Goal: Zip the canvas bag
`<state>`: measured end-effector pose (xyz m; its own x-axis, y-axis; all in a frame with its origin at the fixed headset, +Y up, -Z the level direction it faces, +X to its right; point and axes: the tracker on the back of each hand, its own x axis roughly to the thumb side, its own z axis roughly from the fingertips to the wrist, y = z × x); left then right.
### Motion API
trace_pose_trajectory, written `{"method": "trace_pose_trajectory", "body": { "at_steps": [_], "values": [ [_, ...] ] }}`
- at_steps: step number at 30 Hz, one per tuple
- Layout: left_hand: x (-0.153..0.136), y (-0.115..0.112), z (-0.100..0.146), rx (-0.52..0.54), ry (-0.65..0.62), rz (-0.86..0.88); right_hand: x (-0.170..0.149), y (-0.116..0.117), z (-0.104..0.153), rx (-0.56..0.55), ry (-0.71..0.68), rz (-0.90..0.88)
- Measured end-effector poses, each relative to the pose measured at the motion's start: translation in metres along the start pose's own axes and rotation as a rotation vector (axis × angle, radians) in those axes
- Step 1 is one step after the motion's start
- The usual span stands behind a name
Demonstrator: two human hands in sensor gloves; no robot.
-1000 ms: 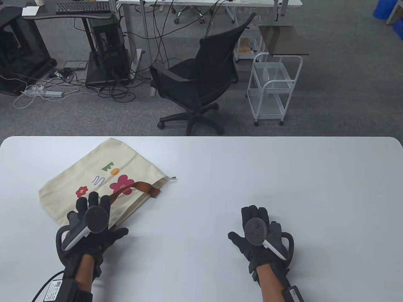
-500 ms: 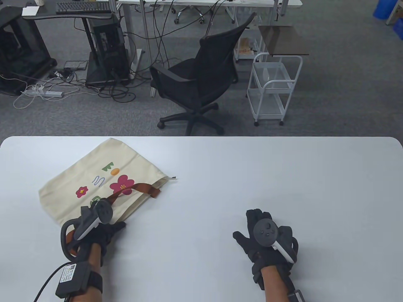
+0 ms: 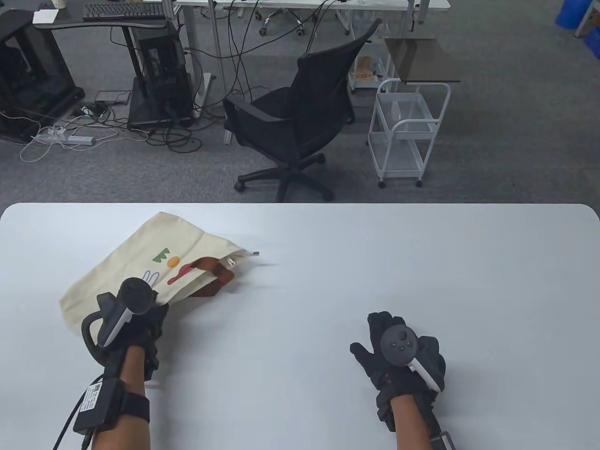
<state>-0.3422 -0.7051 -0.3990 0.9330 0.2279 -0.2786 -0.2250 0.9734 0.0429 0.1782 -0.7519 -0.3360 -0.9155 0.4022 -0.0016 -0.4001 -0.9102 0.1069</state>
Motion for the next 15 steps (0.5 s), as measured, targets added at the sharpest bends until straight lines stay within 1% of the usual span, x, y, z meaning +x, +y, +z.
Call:
{"method": "trace_pose_trajectory", "body": {
  "at_steps": [3, 6, 8, 12, 15],
  "values": [
    [0.018, 0.024, 0.013, 0.048, -0.036, 0.037, 0.000, 0.000, 0.000, 0.005, 0.003, -0.003],
    [0.042, 0.039, 0.030, 0.064, -0.093, 0.092, 0.000, -0.002, 0.002, -0.003, -0.002, -0.007],
    [0.059, 0.042, 0.042, 0.085, -0.120, 0.084, 0.000, -0.003, 0.003, -0.011, -0.005, -0.006],
    [0.092, 0.036, 0.063, 0.036, -0.170, 0.082, 0.000, -0.004, 0.003, -0.016, -0.009, -0.005],
    [0.119, 0.020, 0.081, -0.026, -0.233, 0.059, -0.001, -0.005, 0.003, -0.020, -0.009, -0.011]
  ]
}}
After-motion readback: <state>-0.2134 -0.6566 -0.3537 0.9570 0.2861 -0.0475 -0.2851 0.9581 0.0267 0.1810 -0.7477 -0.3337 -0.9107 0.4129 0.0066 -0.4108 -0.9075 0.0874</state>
